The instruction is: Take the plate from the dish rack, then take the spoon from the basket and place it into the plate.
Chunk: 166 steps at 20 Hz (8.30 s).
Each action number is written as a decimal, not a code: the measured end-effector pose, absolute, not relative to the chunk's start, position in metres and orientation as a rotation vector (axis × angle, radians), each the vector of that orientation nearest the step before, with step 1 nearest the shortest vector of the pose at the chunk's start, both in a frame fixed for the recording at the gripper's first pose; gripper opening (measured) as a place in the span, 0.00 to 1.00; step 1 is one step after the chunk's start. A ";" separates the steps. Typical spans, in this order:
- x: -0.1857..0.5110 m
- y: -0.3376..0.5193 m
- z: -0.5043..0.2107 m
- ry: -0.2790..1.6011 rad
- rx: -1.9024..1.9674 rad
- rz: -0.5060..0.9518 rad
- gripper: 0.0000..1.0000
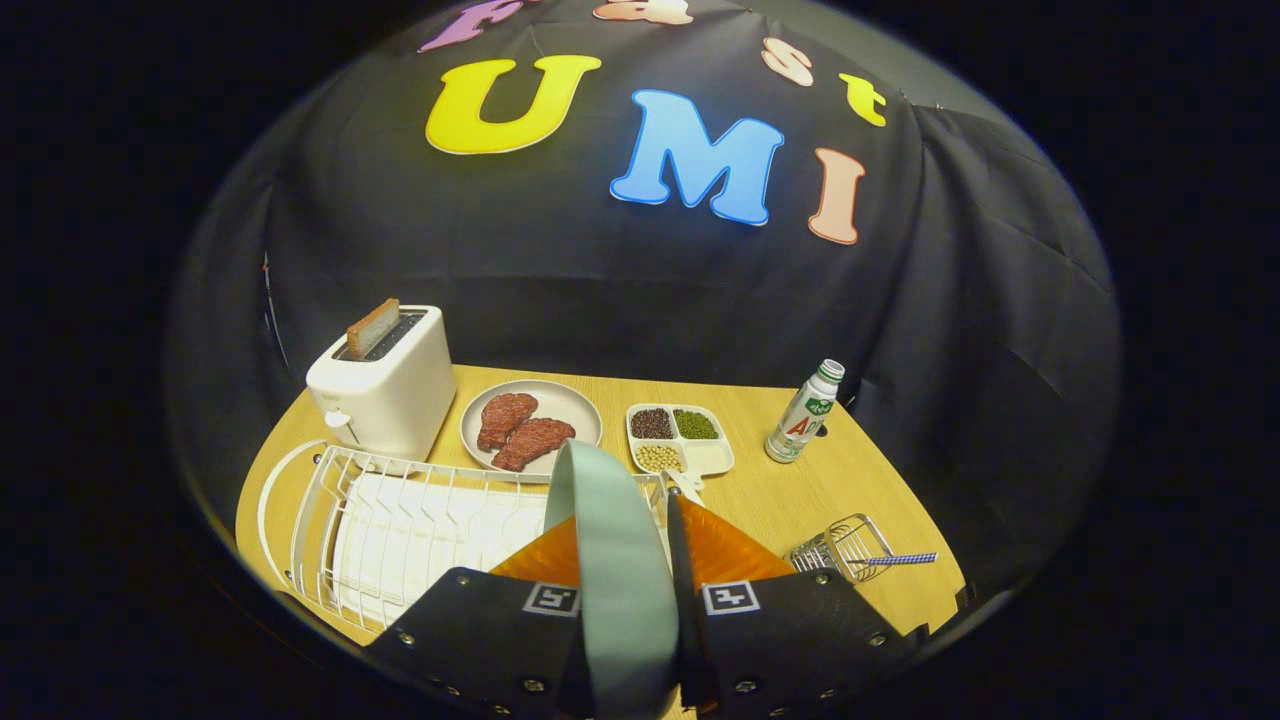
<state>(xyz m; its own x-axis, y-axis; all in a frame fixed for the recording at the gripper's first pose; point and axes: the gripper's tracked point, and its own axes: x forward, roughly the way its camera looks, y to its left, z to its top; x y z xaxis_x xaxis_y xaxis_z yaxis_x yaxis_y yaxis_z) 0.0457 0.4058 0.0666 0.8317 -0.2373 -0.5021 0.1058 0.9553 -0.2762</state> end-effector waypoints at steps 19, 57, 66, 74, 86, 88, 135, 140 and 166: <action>-0.126 0.340 0.020 0.641 -0.224 -0.064 0.29; -0.128 0.331 -0.066 0.738 0.191 -0.074 0.68; -0.092 0.244 -0.014 0.574 0.238 -0.340 0.68; -0.054 0.169 0.001 0.495 0.301 -0.561 0.68; -0.016 0.110 -0.004 0.400 0.409 -0.671 0.68; -0.017 0.106 -0.006 0.393 0.412 -0.673 0.61; -0.169 0.430 0.090 0.416 -0.185 0.070 0.06; -0.179 0.456 0.060 0.466 -0.157 0.144 0.06; -0.160 0.440 0.026 0.522 -0.113 0.176 0.20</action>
<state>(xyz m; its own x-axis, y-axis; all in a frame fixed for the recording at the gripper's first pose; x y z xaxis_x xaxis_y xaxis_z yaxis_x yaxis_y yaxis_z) -0.1604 0.4397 0.0256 0.8525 0.1378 -0.5043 -0.1952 0.9788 -0.0625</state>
